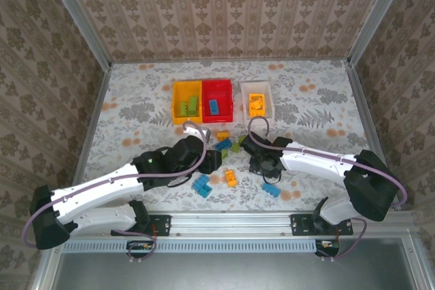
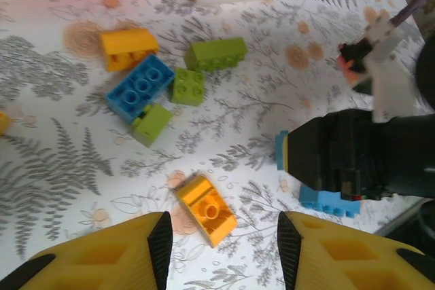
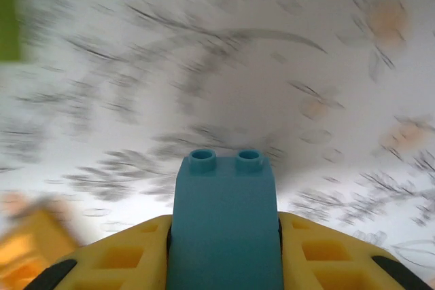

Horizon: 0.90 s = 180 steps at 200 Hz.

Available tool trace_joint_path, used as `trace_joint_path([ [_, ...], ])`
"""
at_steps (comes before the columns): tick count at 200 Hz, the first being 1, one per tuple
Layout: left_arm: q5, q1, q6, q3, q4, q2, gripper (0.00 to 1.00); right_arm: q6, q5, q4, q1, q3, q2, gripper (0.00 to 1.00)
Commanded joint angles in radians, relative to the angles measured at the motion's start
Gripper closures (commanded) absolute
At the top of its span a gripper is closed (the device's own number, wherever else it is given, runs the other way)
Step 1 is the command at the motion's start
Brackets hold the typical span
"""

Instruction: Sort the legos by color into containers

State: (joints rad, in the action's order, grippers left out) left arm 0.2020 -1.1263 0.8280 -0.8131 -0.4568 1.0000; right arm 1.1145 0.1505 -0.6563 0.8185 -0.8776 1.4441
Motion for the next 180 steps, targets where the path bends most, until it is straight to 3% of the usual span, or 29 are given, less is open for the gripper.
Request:
trace_joint_path([
  [1,0.162,-0.007,0.039,-0.045,-0.081,-0.085,0.52,-0.228,0.061,0.039,0.008,-0.214,0.059,0.69],
  [31,0.244,0.015,0.008,-0.101,-0.119,-0.125,0.52,-0.393,0.070,0.018,-0.014,-0.515,0.282,0.68],
  [106,0.186,0.122,-0.055,-0.187,-0.121,-0.075,0.52,-0.497,0.019,-0.170,-0.174,-1.254,0.845,0.65],
  [145,0.165,0.136,-0.038,-0.165,-0.137,-0.066,0.51,-0.513,-0.001,-0.226,-0.198,-1.411,0.976,0.53],
  [180,0.135,0.156,-0.015,-0.148,-0.182,-0.045,0.51,-0.534,-0.024,-0.204,-0.193,-1.418,0.941,0.41],
])
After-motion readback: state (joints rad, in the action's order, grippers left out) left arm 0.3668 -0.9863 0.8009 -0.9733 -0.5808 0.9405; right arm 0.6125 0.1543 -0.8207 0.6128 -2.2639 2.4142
